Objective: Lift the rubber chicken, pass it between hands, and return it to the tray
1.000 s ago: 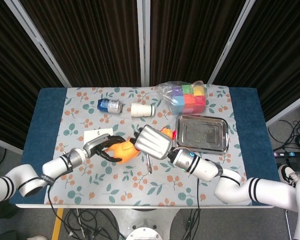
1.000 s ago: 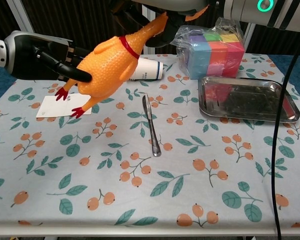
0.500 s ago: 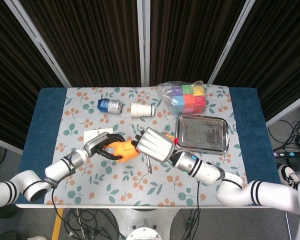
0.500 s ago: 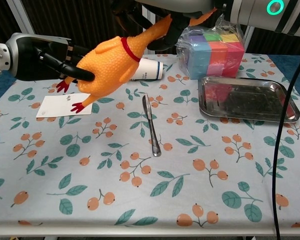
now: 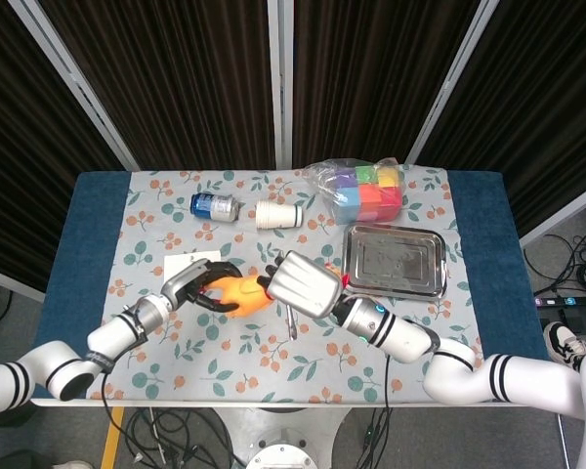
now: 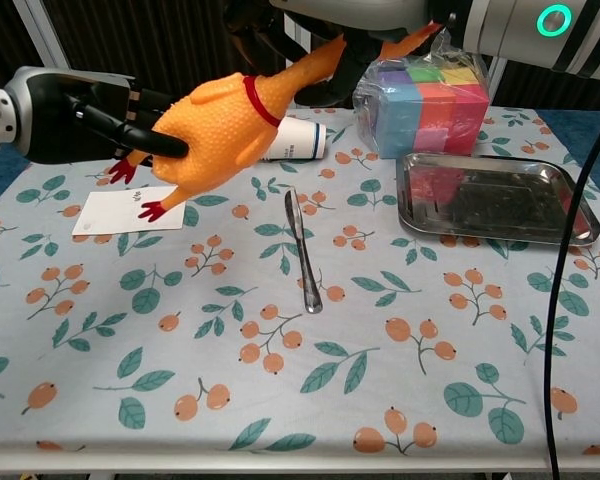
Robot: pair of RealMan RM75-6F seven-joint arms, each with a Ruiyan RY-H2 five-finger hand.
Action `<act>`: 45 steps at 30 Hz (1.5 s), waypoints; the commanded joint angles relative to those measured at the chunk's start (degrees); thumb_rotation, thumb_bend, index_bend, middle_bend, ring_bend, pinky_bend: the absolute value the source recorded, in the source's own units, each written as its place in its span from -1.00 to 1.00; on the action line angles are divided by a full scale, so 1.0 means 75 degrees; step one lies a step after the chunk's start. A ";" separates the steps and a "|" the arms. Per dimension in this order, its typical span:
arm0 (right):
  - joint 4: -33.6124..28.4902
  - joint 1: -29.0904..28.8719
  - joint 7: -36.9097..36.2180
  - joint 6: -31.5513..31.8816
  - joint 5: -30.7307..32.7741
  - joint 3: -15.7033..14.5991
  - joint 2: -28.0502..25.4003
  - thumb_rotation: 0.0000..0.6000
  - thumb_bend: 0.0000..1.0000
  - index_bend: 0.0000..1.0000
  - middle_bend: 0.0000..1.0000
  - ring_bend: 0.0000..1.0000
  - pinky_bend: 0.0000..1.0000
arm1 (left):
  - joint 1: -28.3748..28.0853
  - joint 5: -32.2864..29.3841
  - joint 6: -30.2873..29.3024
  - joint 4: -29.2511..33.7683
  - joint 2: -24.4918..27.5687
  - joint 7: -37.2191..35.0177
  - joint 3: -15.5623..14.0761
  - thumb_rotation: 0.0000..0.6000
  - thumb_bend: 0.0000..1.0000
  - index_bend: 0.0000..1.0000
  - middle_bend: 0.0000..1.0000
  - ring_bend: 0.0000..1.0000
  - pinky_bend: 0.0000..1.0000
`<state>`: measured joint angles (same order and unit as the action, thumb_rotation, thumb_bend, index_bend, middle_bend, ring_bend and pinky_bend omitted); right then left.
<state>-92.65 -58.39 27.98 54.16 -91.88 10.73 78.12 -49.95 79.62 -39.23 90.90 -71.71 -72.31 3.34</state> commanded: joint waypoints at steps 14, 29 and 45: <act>0.0323 -0.0093 -0.0093 0.0021 -0.0031 0.0040 0.0117 1.00 0.27 0.72 0.42 0.38 0.78 | 0.0044 0.1911 -0.0997 -0.0557 0.0110 -0.1927 -0.0443 0.82 -0.24 -0.62 -0.65 -0.72 -0.43; 0.0401 -0.0146 0.0028 0.0032 0.0082 0.0098 0.0238 1.00 0.27 0.72 0.42 0.38 0.78 | -0.0291 0.1780 -0.0738 -0.0288 0.0134 -0.1465 -0.0588 1.00 -0.30 -0.64 -0.71 -0.75 -0.46; 0.0445 -0.0193 0.0493 0.0150 0.0351 0.0247 0.0605 1.00 0.31 0.73 0.42 0.38 0.78 | -0.0363 0.1151 -0.0399 0.0065 0.0194 -0.0582 -0.0594 1.00 -0.50 -0.71 -0.85 -0.84 -0.61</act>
<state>-89.24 -59.87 31.52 55.15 -89.38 12.49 82.53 -52.56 89.98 -43.34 90.73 -70.08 -78.86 -1.61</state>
